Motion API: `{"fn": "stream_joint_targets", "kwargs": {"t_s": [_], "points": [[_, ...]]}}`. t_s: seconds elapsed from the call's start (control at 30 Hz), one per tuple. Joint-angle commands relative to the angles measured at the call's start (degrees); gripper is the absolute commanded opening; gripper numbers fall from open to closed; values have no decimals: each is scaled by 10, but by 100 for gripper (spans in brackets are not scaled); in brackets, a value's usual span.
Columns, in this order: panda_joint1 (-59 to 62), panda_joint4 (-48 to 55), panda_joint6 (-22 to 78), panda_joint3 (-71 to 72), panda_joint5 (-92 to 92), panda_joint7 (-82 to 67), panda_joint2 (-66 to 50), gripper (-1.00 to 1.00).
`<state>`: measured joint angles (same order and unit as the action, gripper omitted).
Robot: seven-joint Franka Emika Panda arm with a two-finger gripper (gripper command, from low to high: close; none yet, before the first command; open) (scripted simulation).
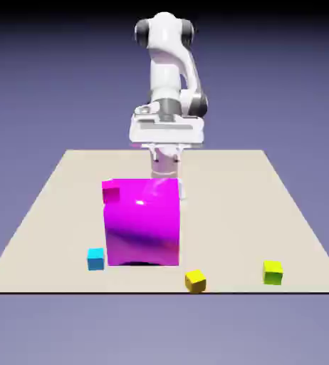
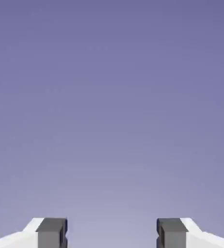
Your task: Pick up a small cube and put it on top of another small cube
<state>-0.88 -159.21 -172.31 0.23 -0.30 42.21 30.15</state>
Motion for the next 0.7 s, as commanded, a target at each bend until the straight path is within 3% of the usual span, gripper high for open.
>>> {"fn": "stream_joint_targets", "kwargs": {"t_s": [0.0, 0.67], "points": [[-2, 15, 14, 2, -2, -2, -21, 0], [-34, 313, 295, 39, -52, -43, -436, 0]]}}
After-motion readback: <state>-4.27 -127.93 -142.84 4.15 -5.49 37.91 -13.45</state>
